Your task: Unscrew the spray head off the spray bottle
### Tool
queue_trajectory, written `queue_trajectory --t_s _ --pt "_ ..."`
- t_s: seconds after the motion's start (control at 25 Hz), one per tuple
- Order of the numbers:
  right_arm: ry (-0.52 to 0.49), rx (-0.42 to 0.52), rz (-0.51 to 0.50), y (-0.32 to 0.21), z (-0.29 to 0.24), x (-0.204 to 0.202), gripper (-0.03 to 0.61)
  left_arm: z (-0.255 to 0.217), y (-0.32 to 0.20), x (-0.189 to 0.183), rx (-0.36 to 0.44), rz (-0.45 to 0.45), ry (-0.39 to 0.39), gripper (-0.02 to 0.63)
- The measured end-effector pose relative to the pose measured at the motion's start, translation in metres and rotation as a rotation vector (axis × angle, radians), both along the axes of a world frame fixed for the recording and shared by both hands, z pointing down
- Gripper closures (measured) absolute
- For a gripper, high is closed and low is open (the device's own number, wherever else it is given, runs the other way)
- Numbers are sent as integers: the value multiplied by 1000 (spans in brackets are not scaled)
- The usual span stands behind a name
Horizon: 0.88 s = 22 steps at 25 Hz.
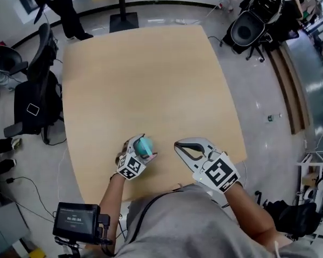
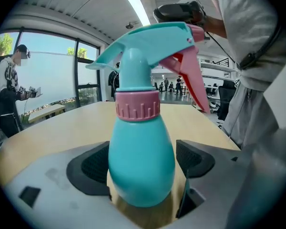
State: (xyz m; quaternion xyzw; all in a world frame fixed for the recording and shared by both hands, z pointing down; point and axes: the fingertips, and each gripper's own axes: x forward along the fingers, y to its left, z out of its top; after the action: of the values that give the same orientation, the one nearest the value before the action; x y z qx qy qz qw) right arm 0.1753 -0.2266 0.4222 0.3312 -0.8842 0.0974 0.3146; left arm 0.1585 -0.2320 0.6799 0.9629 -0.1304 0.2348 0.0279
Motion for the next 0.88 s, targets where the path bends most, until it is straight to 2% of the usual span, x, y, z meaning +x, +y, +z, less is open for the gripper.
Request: queue_trajectory --t_s 0.2,0.36,0.52,0.68,0.88 --pt "-51 -65 37 16 16 -9 574 13 25 -10 -31 40 -41 212" --pt "-37 -33 17 -1 11 4 574 3 -3 5 -3 2 -17 212" --pt "-10 -78 46 12 20 12 574 5 18 21 -40 23 19 212" --pt "-32 -57 31 -6 26 3 574 11 3 -4 -23 -12 -3 212" --pt "-24 -86 48 3 24 6 574 4 10 4 -33 1 4 212"
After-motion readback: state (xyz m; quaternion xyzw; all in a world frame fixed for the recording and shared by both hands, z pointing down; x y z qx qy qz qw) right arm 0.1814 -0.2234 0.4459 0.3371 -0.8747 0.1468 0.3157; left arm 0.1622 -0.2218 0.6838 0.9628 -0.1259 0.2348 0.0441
